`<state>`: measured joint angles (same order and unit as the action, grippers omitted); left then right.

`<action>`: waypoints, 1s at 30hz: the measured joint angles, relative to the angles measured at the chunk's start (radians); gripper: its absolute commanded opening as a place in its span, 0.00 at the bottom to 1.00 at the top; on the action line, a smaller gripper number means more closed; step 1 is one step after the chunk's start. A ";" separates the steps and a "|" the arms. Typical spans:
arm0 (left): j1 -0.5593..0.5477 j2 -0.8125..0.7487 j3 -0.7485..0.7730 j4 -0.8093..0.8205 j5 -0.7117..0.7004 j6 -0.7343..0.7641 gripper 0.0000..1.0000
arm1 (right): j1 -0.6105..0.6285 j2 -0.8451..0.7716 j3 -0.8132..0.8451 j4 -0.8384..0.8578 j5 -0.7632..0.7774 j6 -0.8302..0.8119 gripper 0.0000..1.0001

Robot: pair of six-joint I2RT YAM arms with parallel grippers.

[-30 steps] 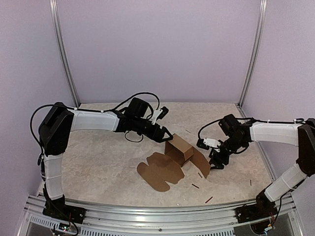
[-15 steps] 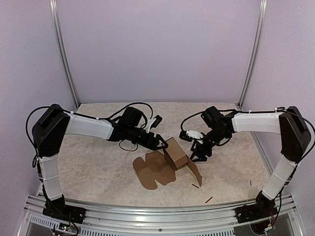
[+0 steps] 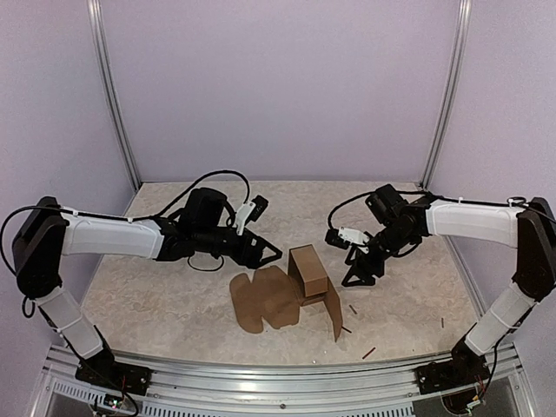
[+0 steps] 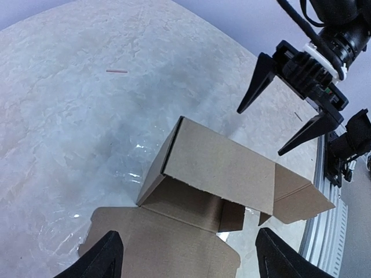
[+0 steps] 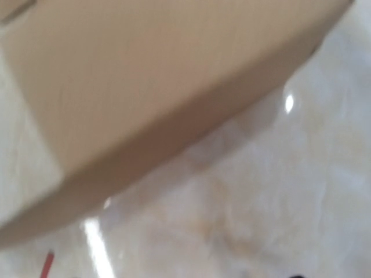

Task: Fold the paper box

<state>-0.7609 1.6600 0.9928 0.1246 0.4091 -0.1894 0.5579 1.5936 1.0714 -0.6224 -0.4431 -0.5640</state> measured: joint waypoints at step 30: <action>-0.194 0.159 0.005 -0.328 -0.066 -0.240 0.52 | 0.011 -0.225 -0.181 -0.069 0.072 -0.079 0.80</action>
<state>-0.9550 1.8191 0.9977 -0.2035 0.3428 -0.4294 0.5694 1.3689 0.8902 -0.6918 -0.3710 -0.6434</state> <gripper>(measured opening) 0.537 0.799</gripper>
